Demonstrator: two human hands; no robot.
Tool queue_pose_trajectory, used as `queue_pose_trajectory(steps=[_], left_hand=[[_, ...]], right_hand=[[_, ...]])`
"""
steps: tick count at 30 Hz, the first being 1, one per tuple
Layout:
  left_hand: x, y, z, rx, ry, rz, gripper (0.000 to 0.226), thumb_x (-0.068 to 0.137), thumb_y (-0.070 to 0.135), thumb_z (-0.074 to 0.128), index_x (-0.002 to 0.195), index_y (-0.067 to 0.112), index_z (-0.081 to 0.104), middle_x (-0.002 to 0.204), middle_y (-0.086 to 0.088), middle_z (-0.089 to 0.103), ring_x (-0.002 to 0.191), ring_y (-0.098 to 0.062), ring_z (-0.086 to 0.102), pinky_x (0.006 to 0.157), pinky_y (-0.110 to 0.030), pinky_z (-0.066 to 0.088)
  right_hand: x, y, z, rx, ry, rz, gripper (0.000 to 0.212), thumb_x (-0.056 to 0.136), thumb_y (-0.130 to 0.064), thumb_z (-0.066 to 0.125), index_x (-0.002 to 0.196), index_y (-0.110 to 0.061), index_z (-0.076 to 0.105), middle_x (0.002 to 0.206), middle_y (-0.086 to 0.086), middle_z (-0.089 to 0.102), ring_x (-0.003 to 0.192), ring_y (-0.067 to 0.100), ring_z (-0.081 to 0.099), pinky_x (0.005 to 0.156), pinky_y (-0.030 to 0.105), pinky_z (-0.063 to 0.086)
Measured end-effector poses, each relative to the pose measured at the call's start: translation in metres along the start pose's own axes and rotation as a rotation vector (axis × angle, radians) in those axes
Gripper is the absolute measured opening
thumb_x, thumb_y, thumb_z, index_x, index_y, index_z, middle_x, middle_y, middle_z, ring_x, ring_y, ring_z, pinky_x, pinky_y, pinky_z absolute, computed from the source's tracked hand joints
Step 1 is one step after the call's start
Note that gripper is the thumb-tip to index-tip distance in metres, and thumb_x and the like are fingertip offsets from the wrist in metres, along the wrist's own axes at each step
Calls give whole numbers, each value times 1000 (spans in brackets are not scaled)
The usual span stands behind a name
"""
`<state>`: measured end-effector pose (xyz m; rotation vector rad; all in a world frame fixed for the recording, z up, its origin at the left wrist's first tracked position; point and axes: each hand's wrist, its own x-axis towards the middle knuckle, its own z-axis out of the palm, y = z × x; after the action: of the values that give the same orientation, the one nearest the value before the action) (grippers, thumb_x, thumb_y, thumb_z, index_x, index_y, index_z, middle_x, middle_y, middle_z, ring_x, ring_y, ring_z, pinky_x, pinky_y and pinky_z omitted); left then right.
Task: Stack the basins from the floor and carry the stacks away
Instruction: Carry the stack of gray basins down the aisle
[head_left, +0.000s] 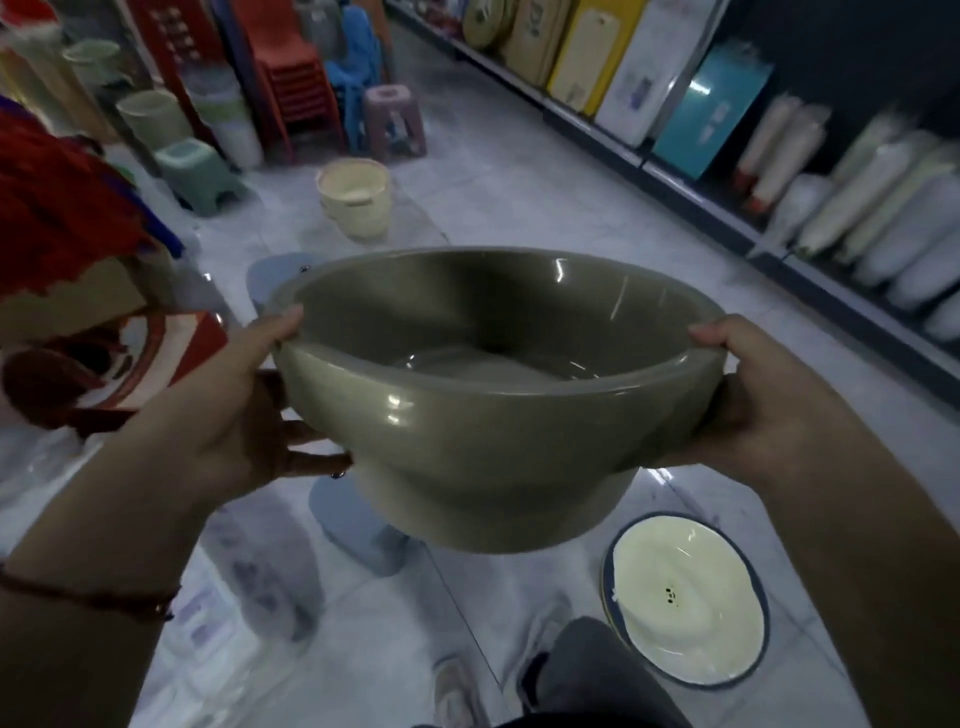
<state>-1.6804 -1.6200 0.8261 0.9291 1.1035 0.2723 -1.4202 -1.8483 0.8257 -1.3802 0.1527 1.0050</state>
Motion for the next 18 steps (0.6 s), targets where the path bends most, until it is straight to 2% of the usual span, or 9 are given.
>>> queue_pose_trajectory(steps=[4, 7, 9, 12, 15, 18], left_hand=[[40, 12, 25, 15, 16, -58, 57, 77, 51, 66, 128, 26, 60, 119, -12, 69, 107, -38, 65, 72, -55, 57], [73, 28, 57, 48, -7, -106, 60, 74, 46, 67, 127, 20, 60, 124, -17, 65, 111, -38, 63, 71, -54, 58], [100, 43, 85, 80, -9, -138, 64, 70, 43, 67, 126, 15, 60, 126, -18, 61, 112, -38, 60, 74, -55, 56], [140, 68, 128, 88, -9, -168, 68, 67, 39, 66, 126, 6, 59, 115, -17, 58, 101, -35, 60, 75, -56, 54], [175, 94, 166, 74, -12, -190, 61, 68, 37, 65, 118, 2, 60, 110, -17, 56, 98, -34, 59, 75, -54, 53], [201, 118, 194, 56, 3, -172, 47, 82, 37, 61, 114, 3, 60, 106, -16, 59, 97, -33, 59, 73, -52, 54]], right_hand=[[35, -1, -10, 55, 31, 29, 55, 73, -32, 71, 124, -13, 62, 116, 21, 68, 107, 43, 62, 83, 65, 50], [65, -11, -32, 128, 28, 71, 49, 82, -31, 68, 126, -11, 61, 120, 24, 65, 109, 47, 60, 86, 64, 50], [92, -23, -45, 162, 37, 92, 51, 81, -32, 68, 128, -13, 60, 123, 24, 64, 112, 48, 58, 90, 68, 46], [129, -54, -54, 181, 77, 95, 44, 84, -30, 64, 124, -11, 62, 123, 23, 64, 118, 46, 55, 97, 67, 41], [164, -98, -59, 154, 105, 96, 35, 86, -28, 61, 117, -10, 64, 128, 28, 59, 114, 40, 54, 101, 66, 38], [196, -144, -58, 132, 82, 94, 32, 88, -26, 60, 116, -11, 64, 123, 25, 61, 109, 38, 56, 98, 62, 43]])
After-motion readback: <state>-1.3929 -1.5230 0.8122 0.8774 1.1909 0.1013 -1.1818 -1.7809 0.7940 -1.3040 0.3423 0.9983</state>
